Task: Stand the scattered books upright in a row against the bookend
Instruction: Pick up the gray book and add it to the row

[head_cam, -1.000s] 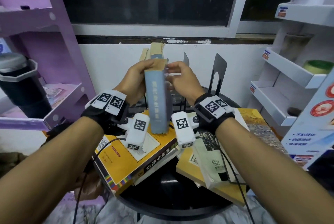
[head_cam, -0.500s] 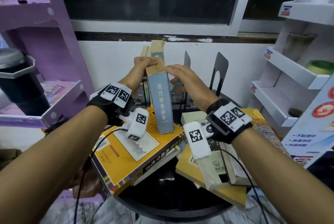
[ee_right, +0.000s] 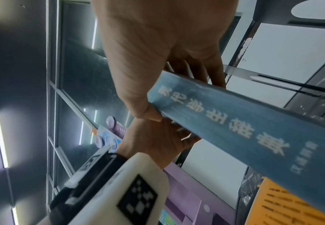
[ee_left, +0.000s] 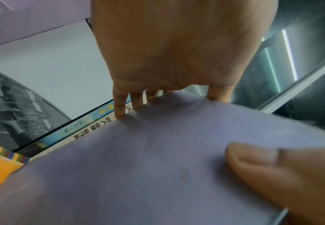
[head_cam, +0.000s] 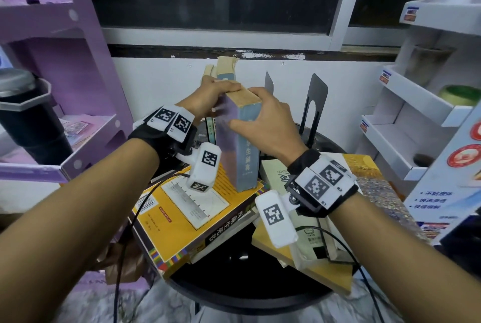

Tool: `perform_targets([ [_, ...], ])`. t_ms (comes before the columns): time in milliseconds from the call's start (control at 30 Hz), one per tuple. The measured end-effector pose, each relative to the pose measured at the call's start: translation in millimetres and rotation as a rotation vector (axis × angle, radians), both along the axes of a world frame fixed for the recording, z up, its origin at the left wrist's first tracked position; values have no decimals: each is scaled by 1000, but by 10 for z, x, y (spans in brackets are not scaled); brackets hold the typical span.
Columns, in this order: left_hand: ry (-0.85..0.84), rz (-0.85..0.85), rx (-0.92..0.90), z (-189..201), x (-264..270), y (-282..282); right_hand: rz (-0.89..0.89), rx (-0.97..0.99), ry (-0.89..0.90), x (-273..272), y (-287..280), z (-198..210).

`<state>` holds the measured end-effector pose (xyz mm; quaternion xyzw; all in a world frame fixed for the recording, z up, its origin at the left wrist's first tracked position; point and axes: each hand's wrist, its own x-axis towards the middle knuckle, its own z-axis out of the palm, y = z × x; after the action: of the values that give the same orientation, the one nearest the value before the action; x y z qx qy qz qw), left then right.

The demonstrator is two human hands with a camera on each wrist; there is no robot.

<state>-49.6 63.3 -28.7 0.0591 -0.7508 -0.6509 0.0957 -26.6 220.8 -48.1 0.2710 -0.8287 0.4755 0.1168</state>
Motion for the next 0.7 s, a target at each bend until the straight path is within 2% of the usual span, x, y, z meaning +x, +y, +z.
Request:
perform_targets([
  [100, 10, 31, -8, 4, -3, 17, 6, -29, -27, 0, 58, 31],
  [200, 45, 103, 67, -48, -5, 32, 15, -45, -51, 4, 64, 51],
  [367, 52, 119, 170, -73, 18, 84, -11, -39, -55, -10, 5, 52],
  [600, 65, 137, 130, -19, 28, 115, -108, 16, 4, -34, -34, 57],
  [700, 55, 152, 52, -5, 32, 91, -118, 26, 13, -43, -41, 55],
])
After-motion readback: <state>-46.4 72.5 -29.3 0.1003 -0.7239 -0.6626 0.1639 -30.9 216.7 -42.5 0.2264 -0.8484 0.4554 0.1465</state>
